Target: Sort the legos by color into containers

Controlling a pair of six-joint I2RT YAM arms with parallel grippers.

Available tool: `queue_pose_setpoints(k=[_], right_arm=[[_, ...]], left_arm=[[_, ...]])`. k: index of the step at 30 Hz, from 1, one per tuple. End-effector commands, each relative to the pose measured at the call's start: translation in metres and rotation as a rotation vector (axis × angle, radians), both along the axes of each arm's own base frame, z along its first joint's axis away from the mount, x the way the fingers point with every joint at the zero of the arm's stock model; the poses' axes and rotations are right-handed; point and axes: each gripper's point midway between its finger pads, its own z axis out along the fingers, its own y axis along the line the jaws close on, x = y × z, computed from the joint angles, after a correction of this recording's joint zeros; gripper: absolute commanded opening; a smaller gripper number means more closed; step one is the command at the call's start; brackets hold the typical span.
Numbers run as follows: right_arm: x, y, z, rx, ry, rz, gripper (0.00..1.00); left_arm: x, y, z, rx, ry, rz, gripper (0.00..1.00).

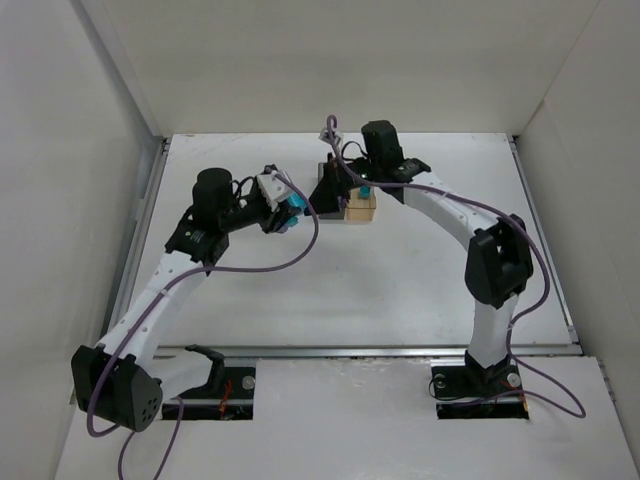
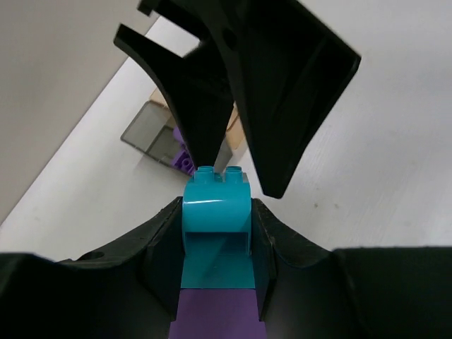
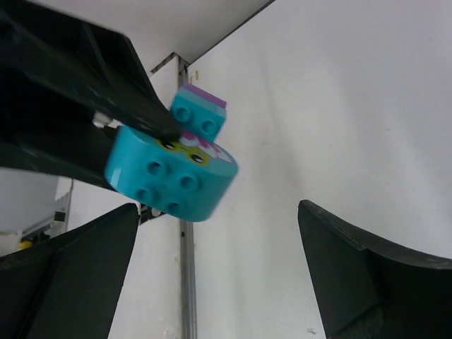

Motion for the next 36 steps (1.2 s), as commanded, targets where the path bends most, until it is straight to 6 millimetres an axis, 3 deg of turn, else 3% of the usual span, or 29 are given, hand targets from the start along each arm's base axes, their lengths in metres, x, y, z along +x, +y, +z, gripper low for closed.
queue_pose_setpoints(k=[1, 6, 9, 14, 19, 26, 31, 34, 36], right_arm=[[-0.010, -0.012, 0.037, 0.070, -0.267, 0.038, 0.99], [-0.019, -0.023, 0.052, 0.084, -0.438, 0.043, 0.91], [-0.023, -0.019, 0.065, 0.081, -0.493, 0.020, 0.86], [-0.026, -0.007, 0.058, 0.060, -0.512, 0.014, 0.75], [-0.022, -0.006, 0.054, 0.051, -0.515, 0.009, 0.74], [-0.033, -0.013, 0.034, 0.000, -0.496, 0.065, 0.69], [-0.038, -0.011, 0.038, 0.007, -0.504, 0.073, 0.63], [-0.045, -0.004, 0.042, 0.017, -0.511, 0.093, 0.60], [-0.050, 0.004, 0.033, 0.011, -0.493, 0.116, 0.55]], left_arm=[[-0.013, -0.013, 0.048, -0.154, 0.046, -0.139, 0.00], [-0.041, -0.024, 0.043, -0.231, 0.289, -0.397, 0.00], [-0.036, -0.024, 0.045, -0.228, 0.287, -0.431, 0.00], [-0.031, -0.027, 0.047, -0.223, 0.286, -0.427, 0.00], [-0.030, -0.028, 0.056, -0.227, 0.265, -0.428, 0.00], [-0.031, -0.027, 0.055, -0.216, 0.258, -0.433, 0.00], [-0.031, -0.027, 0.055, -0.216, 0.258, -0.433, 0.00], [-0.030, -0.027, 0.056, -0.219, 0.256, -0.432, 0.00], [-0.030, -0.028, 0.057, -0.219, 0.247, -0.433, 0.00]])
